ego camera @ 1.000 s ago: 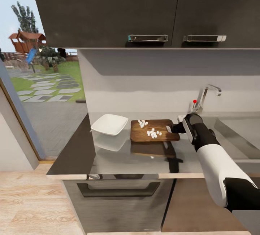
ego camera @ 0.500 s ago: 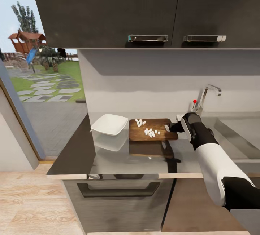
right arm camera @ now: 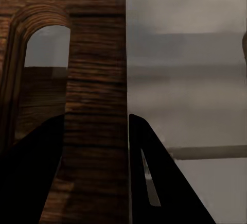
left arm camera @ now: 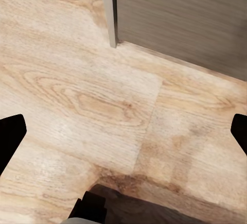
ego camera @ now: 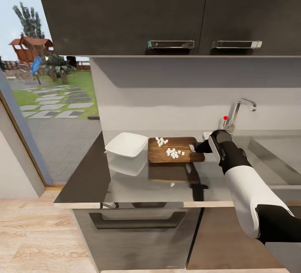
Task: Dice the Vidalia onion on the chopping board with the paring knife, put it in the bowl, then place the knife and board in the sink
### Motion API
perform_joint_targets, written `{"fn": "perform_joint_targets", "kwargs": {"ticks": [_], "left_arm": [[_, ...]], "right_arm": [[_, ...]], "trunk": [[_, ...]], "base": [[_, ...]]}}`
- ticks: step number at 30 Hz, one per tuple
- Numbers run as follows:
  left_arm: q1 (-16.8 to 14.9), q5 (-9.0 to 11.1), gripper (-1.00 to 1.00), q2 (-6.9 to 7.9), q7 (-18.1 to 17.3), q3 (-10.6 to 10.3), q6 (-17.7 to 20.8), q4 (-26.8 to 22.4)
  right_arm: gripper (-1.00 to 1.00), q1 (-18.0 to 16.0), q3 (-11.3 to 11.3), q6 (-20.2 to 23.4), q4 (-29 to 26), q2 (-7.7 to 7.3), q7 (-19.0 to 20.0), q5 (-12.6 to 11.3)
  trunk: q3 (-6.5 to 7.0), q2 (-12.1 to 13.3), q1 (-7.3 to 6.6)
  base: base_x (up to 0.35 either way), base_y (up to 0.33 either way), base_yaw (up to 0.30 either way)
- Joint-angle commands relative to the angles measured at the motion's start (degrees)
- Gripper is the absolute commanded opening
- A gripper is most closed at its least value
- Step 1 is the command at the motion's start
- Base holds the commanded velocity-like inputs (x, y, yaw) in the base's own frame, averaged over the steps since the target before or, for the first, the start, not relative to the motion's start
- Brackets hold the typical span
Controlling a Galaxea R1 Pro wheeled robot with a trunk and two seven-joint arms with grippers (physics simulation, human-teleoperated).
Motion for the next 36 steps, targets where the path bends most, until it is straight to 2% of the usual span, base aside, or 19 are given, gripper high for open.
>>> {"fn": "perform_joint_targets", "kwargs": {"ticks": [1,14,33,36], "left_arm": [[-0.10,0.08,1.00,-0.02,0.06,0.03,-0.38,0.23],[-0.10,0.08,1.00,-0.02,0.05,0.03,-0.38,0.23],[-0.10,0.08,1.00,-0.02,0.14,0.03,-0.35,0.23],[-0.10,0.08,1.00,-0.02,0.09,0.03,-0.35,0.23]], "right_arm": [[-1.00,-0.07,-0.12,0.23,-0.06,0.16,0.46,0.86],[-1.00,-1.69,-0.12,0.41,0.02,0.73,0.46,0.60],[-1.00,-1.80,-0.12,0.41,0.16,1.10,0.46,0.60],[-1.00,-1.80,-0.12,0.41,0.19,1.10,0.46,0.60]], "trunk": [[-0.06,-0.04,0.00],[-0.06,-0.04,0.00],[3.35,7.58,-4.17],[3.35,7.58,-4.17]], "base": [[0.000,0.000,0.000],[0.000,0.000,0.000],[0.000,0.000,0.000],[0.000,0.000,0.000]]}}
